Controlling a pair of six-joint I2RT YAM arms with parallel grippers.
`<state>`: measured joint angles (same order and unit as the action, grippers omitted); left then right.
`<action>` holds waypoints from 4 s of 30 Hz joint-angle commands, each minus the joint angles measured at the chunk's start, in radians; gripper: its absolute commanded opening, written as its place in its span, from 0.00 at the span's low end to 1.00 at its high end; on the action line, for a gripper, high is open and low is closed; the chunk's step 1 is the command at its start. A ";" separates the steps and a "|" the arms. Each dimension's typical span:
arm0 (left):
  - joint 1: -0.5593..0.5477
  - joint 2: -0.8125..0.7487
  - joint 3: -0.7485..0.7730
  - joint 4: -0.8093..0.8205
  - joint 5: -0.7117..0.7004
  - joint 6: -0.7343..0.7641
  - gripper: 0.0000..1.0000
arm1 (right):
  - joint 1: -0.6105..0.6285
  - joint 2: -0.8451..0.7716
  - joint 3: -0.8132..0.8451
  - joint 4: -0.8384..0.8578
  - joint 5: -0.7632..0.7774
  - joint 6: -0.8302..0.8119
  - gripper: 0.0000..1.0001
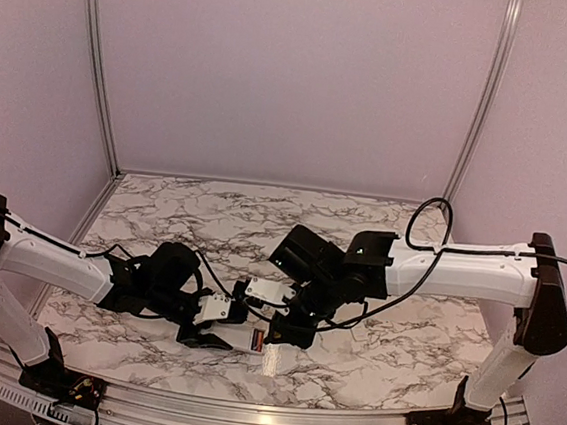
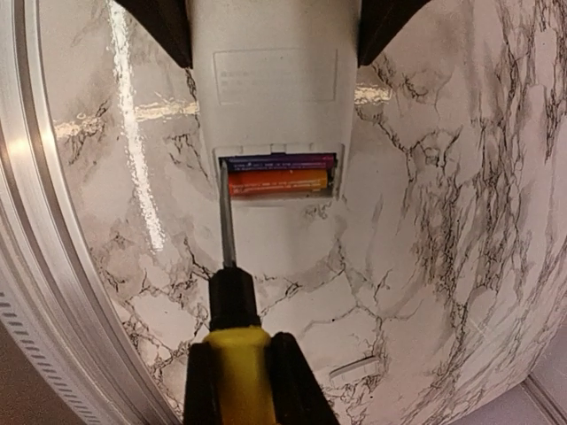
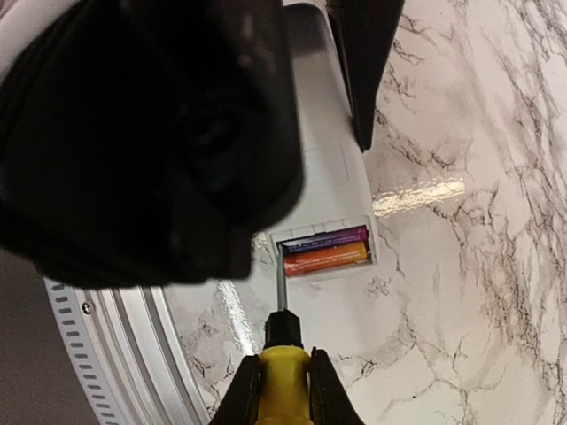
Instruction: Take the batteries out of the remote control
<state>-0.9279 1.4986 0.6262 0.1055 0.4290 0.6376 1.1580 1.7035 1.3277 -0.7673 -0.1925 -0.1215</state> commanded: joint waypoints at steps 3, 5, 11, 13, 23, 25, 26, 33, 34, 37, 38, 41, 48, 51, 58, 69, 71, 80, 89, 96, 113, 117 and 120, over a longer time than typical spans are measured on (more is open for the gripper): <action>0.011 -0.044 0.025 0.230 0.035 -0.196 0.00 | 0.062 0.029 0.015 -0.078 0.175 0.017 0.00; 0.011 -0.056 0.011 0.267 0.032 -0.239 0.00 | 0.070 0.024 0.011 -0.072 0.188 0.028 0.00; 0.014 -0.068 -0.014 0.355 0.045 -0.363 0.00 | 0.091 0.023 0.014 -0.073 0.271 0.050 0.00; 0.014 -0.070 -0.022 0.381 0.046 -0.394 0.00 | 0.096 0.025 0.012 -0.078 0.284 0.057 0.00; 0.015 -0.118 -0.073 0.436 0.055 -0.454 0.00 | 0.122 0.017 0.013 -0.066 0.305 0.094 0.00; 0.014 -0.125 -0.082 0.436 0.058 -0.455 0.00 | 0.128 0.020 0.012 -0.060 0.302 0.099 0.00; 0.014 -0.128 -0.084 0.432 0.059 -0.455 0.00 | 0.133 0.020 0.013 -0.059 0.304 0.102 0.00; 0.013 -0.128 -0.097 0.421 0.081 -0.457 0.00 | 0.148 0.025 0.007 -0.039 0.290 0.115 0.00; 0.012 -0.127 -0.098 0.420 0.085 -0.458 0.00 | 0.150 0.027 0.006 -0.038 0.287 0.115 0.00; 0.011 -0.124 -0.106 0.416 0.095 -0.459 0.00 | 0.156 0.030 0.002 -0.029 0.275 0.133 0.00; 0.012 -0.123 -0.111 0.414 0.098 -0.458 0.00 | 0.158 0.031 -0.002 -0.024 0.271 0.139 0.00; 0.011 -0.119 -0.130 0.406 0.103 -0.454 0.00 | 0.160 0.029 -0.012 0.001 0.259 0.151 0.00; 0.010 -0.101 -0.198 0.441 0.105 -0.457 0.00 | 0.160 0.038 -0.041 0.062 0.222 0.156 0.00; 0.010 -0.094 -0.221 0.463 0.109 -0.464 0.00 | 0.160 0.048 -0.052 0.086 0.205 0.147 0.00; 0.009 -0.063 -0.252 0.503 0.118 -0.485 0.00 | 0.159 0.090 -0.060 0.116 0.163 0.128 0.00; 0.012 -0.021 -0.276 0.556 0.141 -0.545 0.00 | 0.170 0.056 -0.094 0.164 0.370 0.125 0.00; 0.012 -0.022 -0.276 0.556 0.142 -0.553 0.00 | 0.175 0.042 -0.101 0.171 0.420 0.125 0.00; 0.027 -0.007 -0.274 0.585 0.167 -0.629 0.00 | 0.203 0.024 -0.131 0.180 0.578 0.147 0.00; 0.026 0.000 -0.257 0.514 0.186 -0.599 0.00 | 0.209 0.011 -0.119 0.161 0.732 0.189 0.00; 0.026 0.002 -0.244 0.474 0.194 -0.572 0.00 | 0.209 0.022 -0.108 0.137 0.796 0.222 0.00; 0.025 0.021 -0.243 0.439 0.202 -0.538 0.00 | 0.208 0.036 -0.082 0.117 0.868 0.261 0.00; 0.026 0.029 -0.232 0.403 0.207 -0.515 0.00 | 0.209 0.037 -0.074 0.115 0.905 0.271 0.00; 0.026 0.036 -0.224 0.383 0.212 -0.503 0.00 | 0.209 0.035 -0.073 0.117 0.925 0.278 0.00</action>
<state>-0.8722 1.5185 0.3996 0.5903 0.4358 0.0940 1.4090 1.7172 1.2301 -0.5861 0.4557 0.1257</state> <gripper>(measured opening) 0.565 0.136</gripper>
